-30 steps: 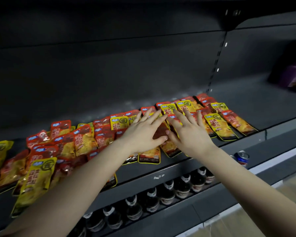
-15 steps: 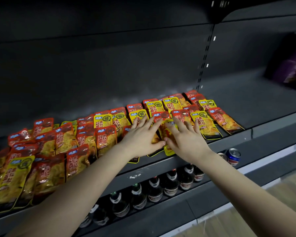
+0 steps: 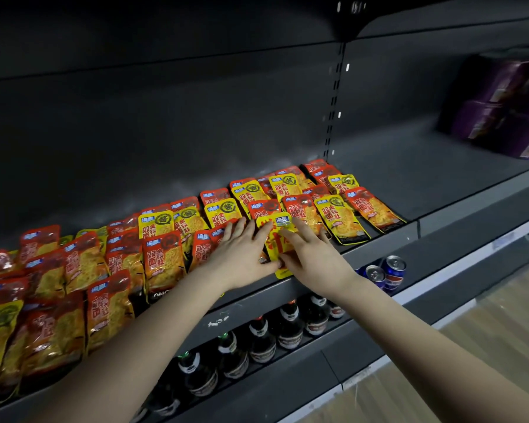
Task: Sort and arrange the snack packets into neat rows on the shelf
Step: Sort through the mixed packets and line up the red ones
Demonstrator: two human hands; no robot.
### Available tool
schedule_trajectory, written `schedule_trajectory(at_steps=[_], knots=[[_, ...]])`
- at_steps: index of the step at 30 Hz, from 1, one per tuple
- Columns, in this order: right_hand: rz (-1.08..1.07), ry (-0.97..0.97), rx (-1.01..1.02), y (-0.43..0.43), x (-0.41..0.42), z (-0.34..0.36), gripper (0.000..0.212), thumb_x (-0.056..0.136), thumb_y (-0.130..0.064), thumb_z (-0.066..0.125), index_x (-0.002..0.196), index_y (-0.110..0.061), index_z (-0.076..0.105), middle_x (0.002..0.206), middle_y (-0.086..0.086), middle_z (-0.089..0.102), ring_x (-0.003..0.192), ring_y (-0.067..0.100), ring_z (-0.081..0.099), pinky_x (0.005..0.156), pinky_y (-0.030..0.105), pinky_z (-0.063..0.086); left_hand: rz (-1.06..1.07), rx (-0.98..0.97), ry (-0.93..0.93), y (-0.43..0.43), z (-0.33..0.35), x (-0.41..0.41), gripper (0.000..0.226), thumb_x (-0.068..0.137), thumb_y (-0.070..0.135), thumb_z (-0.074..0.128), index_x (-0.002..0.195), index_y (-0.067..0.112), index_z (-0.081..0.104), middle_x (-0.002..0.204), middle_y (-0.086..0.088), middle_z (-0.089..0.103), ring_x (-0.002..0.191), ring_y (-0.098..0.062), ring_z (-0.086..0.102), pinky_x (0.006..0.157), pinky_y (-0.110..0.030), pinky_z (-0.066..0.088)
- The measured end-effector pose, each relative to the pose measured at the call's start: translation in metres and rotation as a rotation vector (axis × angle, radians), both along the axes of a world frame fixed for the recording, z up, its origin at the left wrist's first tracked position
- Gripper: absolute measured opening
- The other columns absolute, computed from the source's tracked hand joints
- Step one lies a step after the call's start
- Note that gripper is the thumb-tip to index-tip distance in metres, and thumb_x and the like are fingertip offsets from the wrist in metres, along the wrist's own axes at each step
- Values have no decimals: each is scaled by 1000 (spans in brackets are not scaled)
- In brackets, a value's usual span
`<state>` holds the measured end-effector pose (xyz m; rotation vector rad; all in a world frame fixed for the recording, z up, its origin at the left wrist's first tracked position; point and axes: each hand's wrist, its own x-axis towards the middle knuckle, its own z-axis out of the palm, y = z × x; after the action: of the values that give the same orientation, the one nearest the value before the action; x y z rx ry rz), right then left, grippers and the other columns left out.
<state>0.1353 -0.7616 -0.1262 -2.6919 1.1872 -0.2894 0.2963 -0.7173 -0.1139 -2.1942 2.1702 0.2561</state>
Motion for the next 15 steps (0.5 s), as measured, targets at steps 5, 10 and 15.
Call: schedule_trajectory(at_steps=[5, 10, 15], knots=[[8, -16, 28, 4, 0, 1, 53, 98, -31, 41, 146, -15, 26, 157, 9, 6, 142, 27, 20, 116, 48, 12, -11, -10, 17, 5, 1, -3, 77, 95, 55, 35, 151, 24, -6, 159, -10, 0, 146, -26, -10, 118, -45, -7], [-18, -8, 43, 6, 3, -2, 54, 97, -31, 41, 147, -17, 25, 156, 17, 4, 143, 34, 15, 117, 47, 12, -1, -23, 87, 11, -2, -5, 74, 97, 49, 37, 151, 25, -8, 160, -6, -2, 146, -20, -9, 118, -42, -8], [-40, 4, 37, 8, 2, -4, 60, 97, -37, 40, 149, -19, 16, 153, 17, 20, 142, 30, 18, 115, 47, 9, 65, -100, 301, 14, 0, -6, 76, 94, 38, 53, 151, 31, 4, 160, 5, 3, 146, -26, 0, 118, -43, 5]])
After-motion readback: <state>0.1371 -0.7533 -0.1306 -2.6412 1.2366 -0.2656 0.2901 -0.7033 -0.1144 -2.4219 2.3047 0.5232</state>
